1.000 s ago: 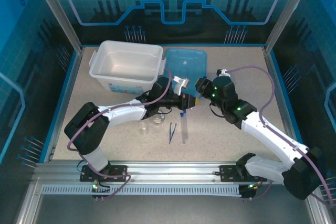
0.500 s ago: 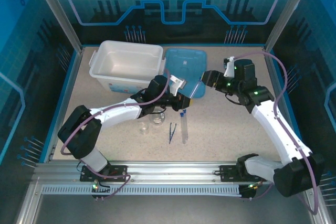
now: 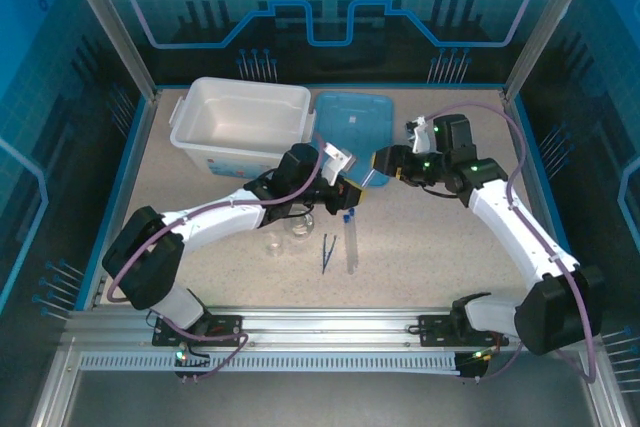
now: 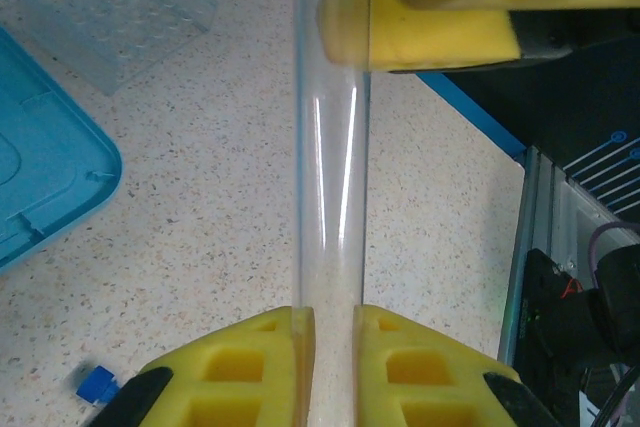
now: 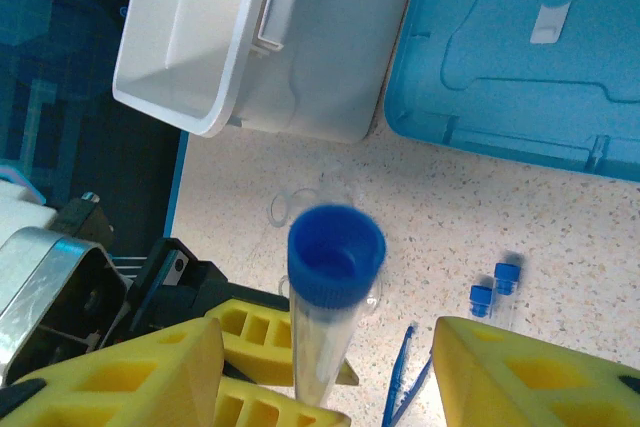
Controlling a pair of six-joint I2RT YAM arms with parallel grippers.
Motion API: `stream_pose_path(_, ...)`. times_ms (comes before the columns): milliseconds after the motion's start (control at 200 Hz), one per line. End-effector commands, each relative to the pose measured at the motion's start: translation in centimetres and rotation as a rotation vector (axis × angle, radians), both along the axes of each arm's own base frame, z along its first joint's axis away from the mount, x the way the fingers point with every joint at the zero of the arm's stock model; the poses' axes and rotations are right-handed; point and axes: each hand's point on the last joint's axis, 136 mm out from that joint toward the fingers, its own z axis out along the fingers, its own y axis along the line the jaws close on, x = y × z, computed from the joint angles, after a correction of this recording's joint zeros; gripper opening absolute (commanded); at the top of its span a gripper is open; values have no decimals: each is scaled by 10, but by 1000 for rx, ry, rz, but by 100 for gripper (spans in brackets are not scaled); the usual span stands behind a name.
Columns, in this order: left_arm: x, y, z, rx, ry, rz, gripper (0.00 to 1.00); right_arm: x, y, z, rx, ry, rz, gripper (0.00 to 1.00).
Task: Organize the chemistry lab equipment
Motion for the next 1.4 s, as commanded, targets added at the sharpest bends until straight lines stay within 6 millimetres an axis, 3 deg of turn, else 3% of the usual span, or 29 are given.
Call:
stream_pose_path(0,-13,-1,2,11,-32,-48,3,1,2,-2,36,0,31,57)
stream_pose_path(811,-18,1,-7,51,-49,-64,7,-1,-2,-1,44,1,71,16)
stream_pose_path(1176,-5,13,-7,83,-61,35,54,2,-15,10,-47,-49,23,14)
stream_pose_path(1396,2,29,1,88,-86,127,70,13,-30,20,-172,-126,-50,13)
